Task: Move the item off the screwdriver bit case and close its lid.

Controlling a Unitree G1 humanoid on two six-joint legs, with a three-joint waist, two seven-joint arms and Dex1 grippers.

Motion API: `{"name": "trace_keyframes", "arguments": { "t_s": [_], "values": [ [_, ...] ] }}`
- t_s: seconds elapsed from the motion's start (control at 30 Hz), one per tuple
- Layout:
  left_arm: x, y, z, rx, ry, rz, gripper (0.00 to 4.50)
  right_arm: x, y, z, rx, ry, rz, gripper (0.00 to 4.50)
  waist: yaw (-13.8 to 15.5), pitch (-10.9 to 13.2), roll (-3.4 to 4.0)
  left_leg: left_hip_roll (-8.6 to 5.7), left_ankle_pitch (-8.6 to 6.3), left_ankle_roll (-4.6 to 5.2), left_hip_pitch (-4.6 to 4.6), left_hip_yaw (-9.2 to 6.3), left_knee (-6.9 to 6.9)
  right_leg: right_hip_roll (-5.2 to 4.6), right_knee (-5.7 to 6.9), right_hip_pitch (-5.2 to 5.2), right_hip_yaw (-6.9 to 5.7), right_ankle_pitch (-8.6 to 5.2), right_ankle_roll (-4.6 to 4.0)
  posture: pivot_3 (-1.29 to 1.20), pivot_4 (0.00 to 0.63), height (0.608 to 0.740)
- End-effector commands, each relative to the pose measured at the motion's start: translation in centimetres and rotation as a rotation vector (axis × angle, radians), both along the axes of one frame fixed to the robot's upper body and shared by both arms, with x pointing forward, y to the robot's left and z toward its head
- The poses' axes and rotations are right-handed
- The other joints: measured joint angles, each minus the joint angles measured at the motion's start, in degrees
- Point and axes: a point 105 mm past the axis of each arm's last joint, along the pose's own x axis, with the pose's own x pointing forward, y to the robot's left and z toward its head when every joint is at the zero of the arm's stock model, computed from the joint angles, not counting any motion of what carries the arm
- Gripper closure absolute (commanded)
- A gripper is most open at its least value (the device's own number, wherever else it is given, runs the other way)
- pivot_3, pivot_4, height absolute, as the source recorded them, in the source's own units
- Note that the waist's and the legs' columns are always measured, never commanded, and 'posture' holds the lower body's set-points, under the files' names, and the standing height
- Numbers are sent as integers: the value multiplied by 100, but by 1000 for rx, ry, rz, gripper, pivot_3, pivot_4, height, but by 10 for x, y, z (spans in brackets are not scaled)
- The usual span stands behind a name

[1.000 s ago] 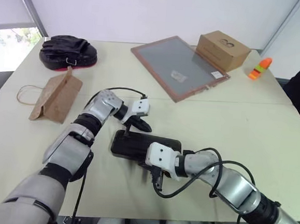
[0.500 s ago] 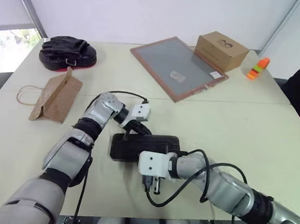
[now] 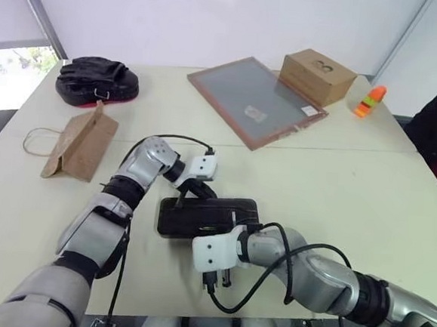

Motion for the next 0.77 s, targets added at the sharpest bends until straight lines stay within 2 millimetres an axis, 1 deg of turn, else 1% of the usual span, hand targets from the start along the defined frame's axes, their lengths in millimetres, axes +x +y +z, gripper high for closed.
{"name": "trace_keyframes", "arguments": {
  "t_s": [0.03,0.13,0.23,0.27,0.3,0.33,0.37,0.4,0.43,0.47,0.5,0.53,0.57,0.6,0.63,0.67,0.7,0.73,0.77],
  "values": [
    [-45,-4,-53,108,221,-148,4500,88,-54,47,-64,-384,-331,4434,3,-8,-2,3,-3,4,26,-1,-6,2,-7,27,0,-1,0,0,150,740],
    [-44,-5,-55,103,222,-137,4500,94,-58,54,-68,-420,-343,4434,0,-12,-3,8,-3,5,31,-4,-4,8,-9,34,0,-2,1,0,150,740],
    [-40,-9,-54,83,198,-120,4500,90,-53,52,-42,-375,-328,4434,4,-21,-4,7,-2,4,32,-4,-3,11,-6,33,1,-1,0,0,150,740],
    [-34,-12,-50,57,167,-97,4500,80,-47,48,4,-285,-317,4434,8,-26,-3,7,-2,3,32,-5,-2,11,-6,33,1,-1,0,0,150,740],
    [-25,-16,-42,14,141,-56,4500,63,-37,43,85,-135,-292,4434,27,-32,-2,8,-2,3,32,-5,-1,11,-6,33,1,-1,0,0,150,740],
    [-19,-19,-37,-16,125,-28,4500,50,-31,41,139,-33,-269,4434,51,-32,-3,8,-2,3,31,-6,-1,10,-6,34,1,-1,0,0,150,740],
    [-15,-21,-33,-35,116,-10,4500,42,-28,41,172,30,-253,4434,83,-33,-5,8,-2,3,28,-10,3,9,-7,36,1,-1,-1,0,150,740],
    [-11,-22,-27,-62,106,10,4500,34,-28,42,214,117,-268,4434,107,-33,-5,8,-2,3,26,-15,6,5,-8,41,-1,-1,0,0,150,740],
    [-1,-19,-15,-103,82,46,4500,15,-29,48,282,257,-234,4434,166,-33,-6,4,-2,3,26,-15,9,0,-9,43,0,0,0,0,150,740],
    [5,-17,-5,-133,65,72,4500,0,-29,54,327,354,-199,4434,200,-32,-7,0,-2,3,21,-15,12,-4,-14,43,-1,0,0,0,150,740],
    [14,-11,9,-169,31,110,4500,-15,-35,63,398,482,-187,4434,215,-32,-7,-6,-3,5,12,-16,14,-10,-17,39,-1,0,1,0,150,740],
    [25,0,34,-257,32,182,4500,-26,-46,80,493,590,-161,4434,217,-30,-11,-9,-6,10,9,-15,14,-14,-19,38,-2,2,3,0,150,740],
    [31,8,51,-319,38,224,4500,-33,-55,92,557,651,-146,4434,197,-22,-20,-9,-10,17,7,-16,14,-15,-27,40,-2,5,8,0,150,740],
    [33,14,62,-361,45,248,4500,-39,-61,100,598,688,-133,4434,169,-19,-25,-7,-12,20,-8,-18,14,-13,-31,27,-3,8,12,0,150,740],
    [38,27,85,-463,48,312,4500,-38,-72,114,679,703,-128,4434,130,-16,-28,-5,-12,21,-13,-15,13,-11,-28,14,-1,9,13,0,150,740],
    [40,42,102,-546,35,372,4500,-31,-82,125,749,674,-144,4434,91,-12,-27,0,-14,24,-13,-13,11,-8,-29,10,-1,10,13,0,150,740],
    [41,58,117,-615,20,431,4500,-21,-93,136,830,644,-185,4434,58,-12,-26,3,-14,24,-16,-14,4,-8,-28,3,-1,9,13,0,150,740],
    [39,74,127,-658,-23,483,4500,-8,-104,144,909,607,-238,4434,13,-11,-23,4,-14,24,-16,-15,0,-8,-25,0,-1,9,12,0,150,740],
    [35,86,130,-675,-46,526,4500,4,-113,149,957,567,-292,4434,13,-11,-23,7,-15,23,-14,-12,-6,-7,-24,-3,3,9,12,0,150,740]
  ]
}}
